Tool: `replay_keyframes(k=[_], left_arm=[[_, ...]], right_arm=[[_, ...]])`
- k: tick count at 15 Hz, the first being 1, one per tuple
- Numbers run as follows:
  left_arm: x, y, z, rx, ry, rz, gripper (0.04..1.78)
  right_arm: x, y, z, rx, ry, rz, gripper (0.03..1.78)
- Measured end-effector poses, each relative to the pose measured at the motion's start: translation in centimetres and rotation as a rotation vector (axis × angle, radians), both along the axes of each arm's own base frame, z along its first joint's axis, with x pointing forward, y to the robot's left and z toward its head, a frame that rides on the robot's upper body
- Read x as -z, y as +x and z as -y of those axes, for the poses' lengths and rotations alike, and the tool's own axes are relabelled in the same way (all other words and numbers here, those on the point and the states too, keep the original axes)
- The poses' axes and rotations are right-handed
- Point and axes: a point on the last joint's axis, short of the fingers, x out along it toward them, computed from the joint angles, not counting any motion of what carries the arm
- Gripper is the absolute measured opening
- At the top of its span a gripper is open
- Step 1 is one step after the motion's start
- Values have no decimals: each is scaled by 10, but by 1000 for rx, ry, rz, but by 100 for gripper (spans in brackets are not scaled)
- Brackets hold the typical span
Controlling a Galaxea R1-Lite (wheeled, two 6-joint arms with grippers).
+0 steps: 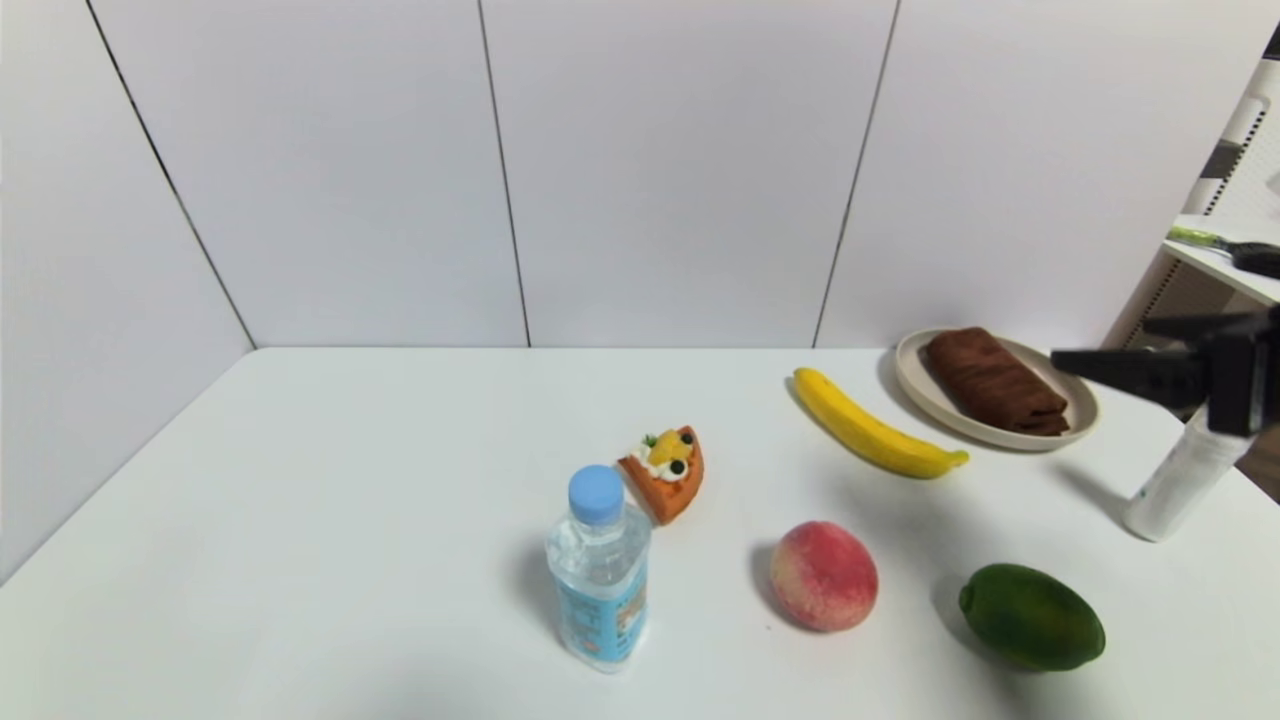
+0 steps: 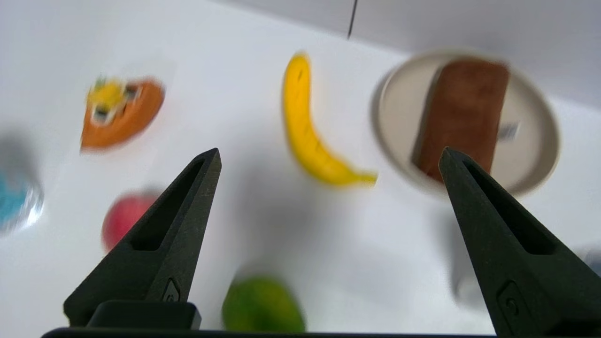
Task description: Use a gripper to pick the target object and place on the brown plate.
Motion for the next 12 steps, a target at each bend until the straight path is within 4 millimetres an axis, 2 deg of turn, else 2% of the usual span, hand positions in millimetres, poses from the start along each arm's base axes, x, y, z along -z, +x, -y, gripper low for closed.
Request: replay_keyframes(k=[3,7,9,12], left_arm=[[0,0,0,0,0,0,169],[0,0,0,0,0,0,169],[0,0,0,0,0,0,169],[0,0,0,0,0,0,169]], right_arm=[[57,-60,1,-6,-31,-26,164],[122,-123,3,3,-46,57,167],[146,-146,4,12,-49,93,168],[164,-170,5,62,-60,120,169]])
